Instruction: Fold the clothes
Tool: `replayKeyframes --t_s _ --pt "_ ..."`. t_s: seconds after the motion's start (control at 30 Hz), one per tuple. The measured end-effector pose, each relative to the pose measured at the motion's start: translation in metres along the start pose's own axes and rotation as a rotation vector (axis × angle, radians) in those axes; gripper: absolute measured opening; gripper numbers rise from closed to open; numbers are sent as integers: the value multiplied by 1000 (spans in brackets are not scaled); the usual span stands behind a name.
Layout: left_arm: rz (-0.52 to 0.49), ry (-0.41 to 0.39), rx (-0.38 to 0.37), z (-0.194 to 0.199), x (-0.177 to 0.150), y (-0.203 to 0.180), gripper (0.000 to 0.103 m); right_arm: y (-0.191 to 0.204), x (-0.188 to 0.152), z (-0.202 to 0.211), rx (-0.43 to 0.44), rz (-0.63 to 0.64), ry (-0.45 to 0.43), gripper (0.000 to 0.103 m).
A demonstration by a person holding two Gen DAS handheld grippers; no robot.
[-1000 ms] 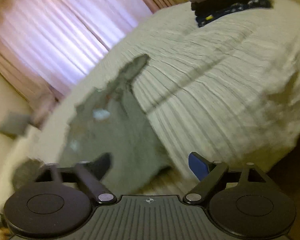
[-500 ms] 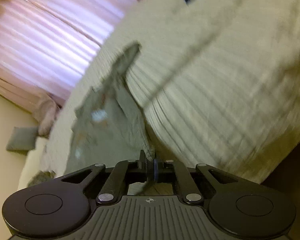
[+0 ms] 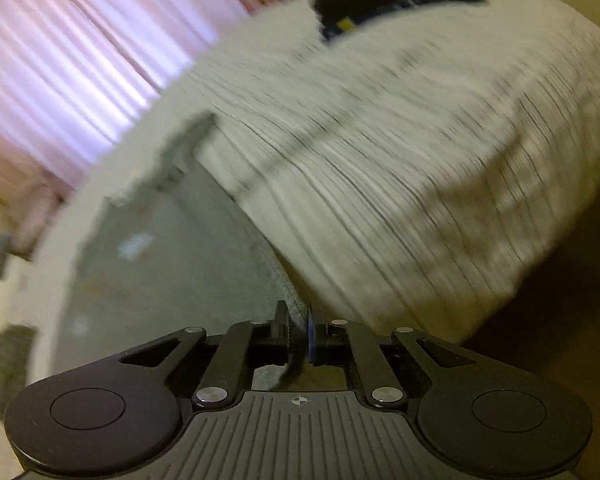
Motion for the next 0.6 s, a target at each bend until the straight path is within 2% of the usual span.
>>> replayKeyframes --t_s 0.03,0.1,0.13,0.2,0.23,0.33,0.37,0.4,0.5,0.6 --pt "-10 -7 18 8 5 2 3 -1 0 2 -39 8 -1 10" --pt "-33 -35 77 24 15 7 3 -3 2 12 -147 37 -30 60" --pt "-37 -53 104 31 22 8 3 -1 7 22 -216 82 -75 63" --pt "-43 -83 130 42 40 6 3 8 19 44 -349 190 -176 63" --pt "-51 -90 124 43 50 3 3 19 25 48 -361 248 -211 63" --pt "-106 -90 74 22 83 -22 3 64 43 44 -323 444 -274 63" --pt "-129 -77 55 8 94 -35 3 84 47 34 -295 527 -272 61" --pt "-152 -63 37 -7 103 -49 3 104 49 19 -271 612 -255 46" --pt "-208 -16 -3 -57 127 -85 4 155 51 -35 -222 825 -156 16" --pt "-229 16 -3 -101 152 -103 4 196 62 -91 -230 976 -102 15"
Point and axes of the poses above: each gripper's, at about its wrist camera, not at the fingertips, and z roughly against the way its jaws point, y to its left, x to its top, the point moved 10 cm from there along -z, roughly the way its jaws point, and after that the axes turned 13 degrees about y, right-handed, at the moved point
